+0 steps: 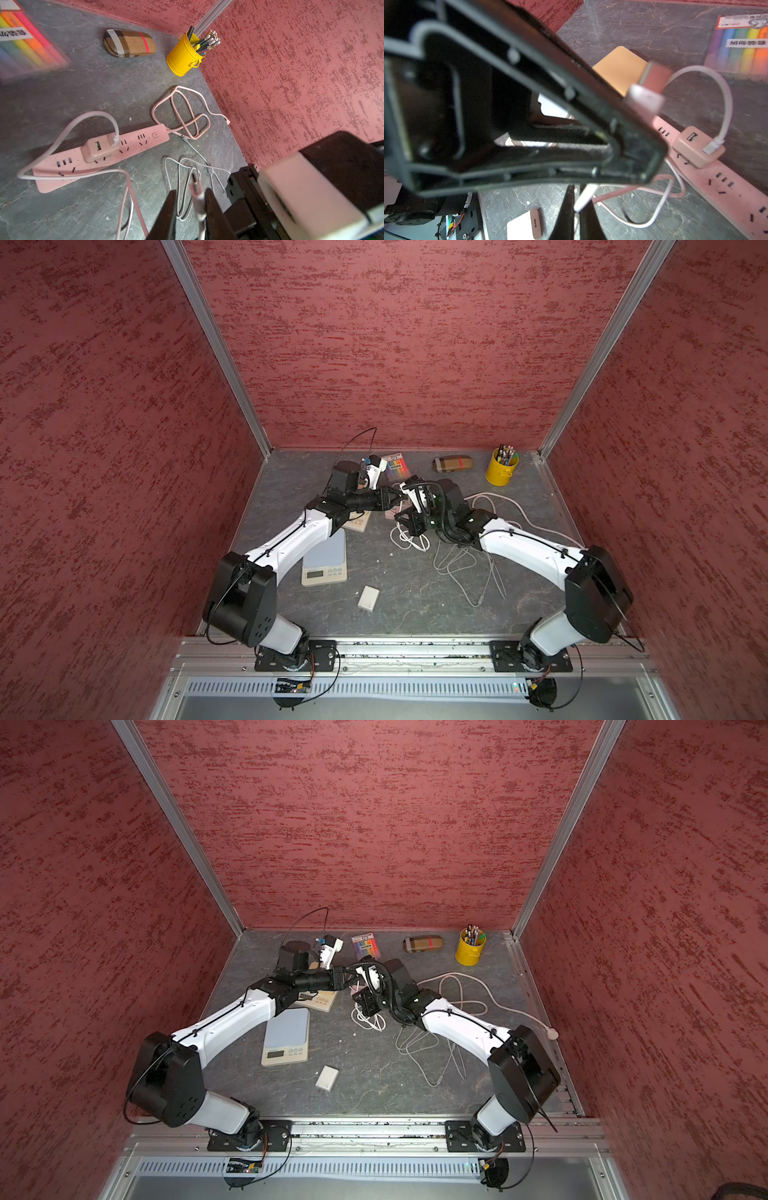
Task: Charge the electronic scale
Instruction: Adjust the charging cable at the center of the board.
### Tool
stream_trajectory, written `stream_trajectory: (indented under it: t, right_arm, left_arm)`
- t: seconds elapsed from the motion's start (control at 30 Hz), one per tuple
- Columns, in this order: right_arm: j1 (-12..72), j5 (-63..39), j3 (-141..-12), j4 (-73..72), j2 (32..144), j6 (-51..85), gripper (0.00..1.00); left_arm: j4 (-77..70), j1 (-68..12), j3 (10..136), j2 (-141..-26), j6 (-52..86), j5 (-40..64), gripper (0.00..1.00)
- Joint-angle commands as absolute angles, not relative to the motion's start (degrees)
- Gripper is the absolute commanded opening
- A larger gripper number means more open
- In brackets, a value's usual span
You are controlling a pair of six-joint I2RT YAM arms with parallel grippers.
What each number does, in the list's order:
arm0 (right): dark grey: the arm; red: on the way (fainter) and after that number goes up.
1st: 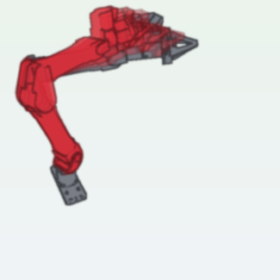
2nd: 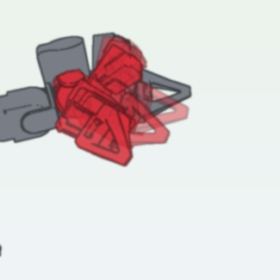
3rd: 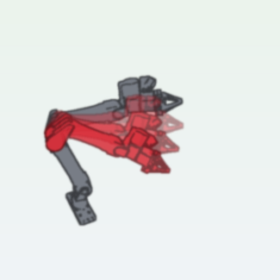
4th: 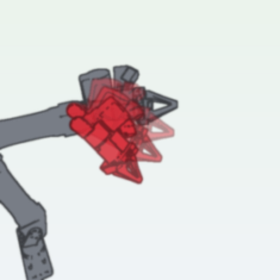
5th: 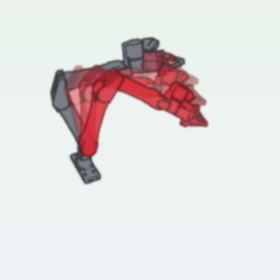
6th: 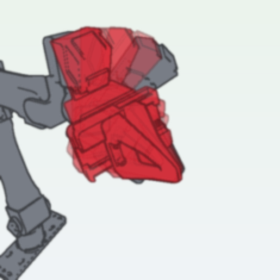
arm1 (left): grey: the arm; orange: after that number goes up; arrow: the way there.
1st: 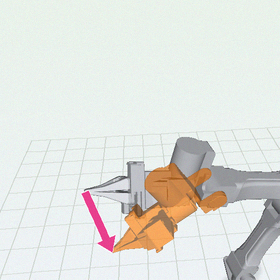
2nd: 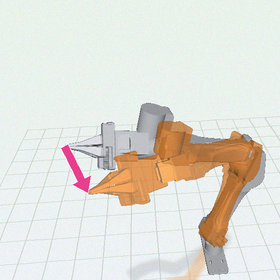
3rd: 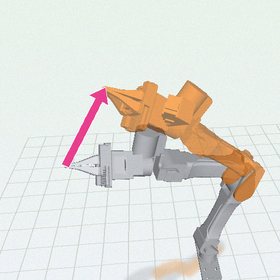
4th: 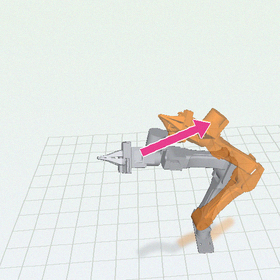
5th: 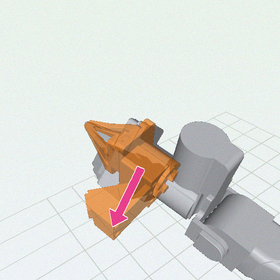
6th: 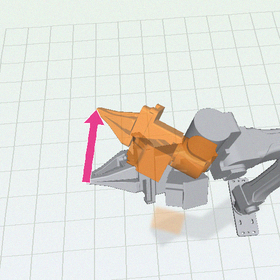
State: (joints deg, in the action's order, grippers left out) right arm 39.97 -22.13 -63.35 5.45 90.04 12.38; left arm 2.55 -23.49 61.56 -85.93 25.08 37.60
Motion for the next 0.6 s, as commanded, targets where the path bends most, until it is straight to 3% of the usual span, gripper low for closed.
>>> stream_trajectory:
  t: [0.0,0.03,0.13,0.17,0.27,0.3,0.43,0.57]
  right_arm:
    - [39.9,-23.4,-63.4,5.0,89.9,11.8,0.00]
    - [39.9,-23.5,-63.5,5.3,90.1,11.6,0.00]
    - [40.0,-22.2,-63.3,5.1,89.8,11.6,0.00]
    - [40.0,-21.1,-62.9,4.7,89.2,11.9,0.06]
    - [39.9,-16.7,-59.6,0.4,85.7,13.7,0.42]
    - [40.0,-15.1,-57.6,-2.6,83.8,14.9,0.46]
    - [40.2,-11.9,-51.4,-13.3,78.1,17.9,0.51]
    - [41.6,-10.4,-53.6,-14.9,79.9,16.1,0.53]
  left_arm:
    - [-0.1,-23.4,63.0,-86.1,26.0,38.8,0.06]
    - [-0.8,-23.2,62.9,-86.0,26.4,39.3,0.00]
    - [-3.3,-22.1,61.3,-85.7,28.6,40.5,0.00]
    - [-4.4,-21.6,60.6,-85.4,29.7,40.4,0.00]
    - [-8.2,-20.0,57.0,-83.8,33.6,38.6,0.00]
    - [-9.7,-19.5,55.7,-82.9,35.1,37.5,0.00]
    - [-13.2,-18.8,52.3,-81.0,39.2,35.2,0.00]
    - [-15.8,-19.1,51.3,-81.1,43.4,35.2,0.00]
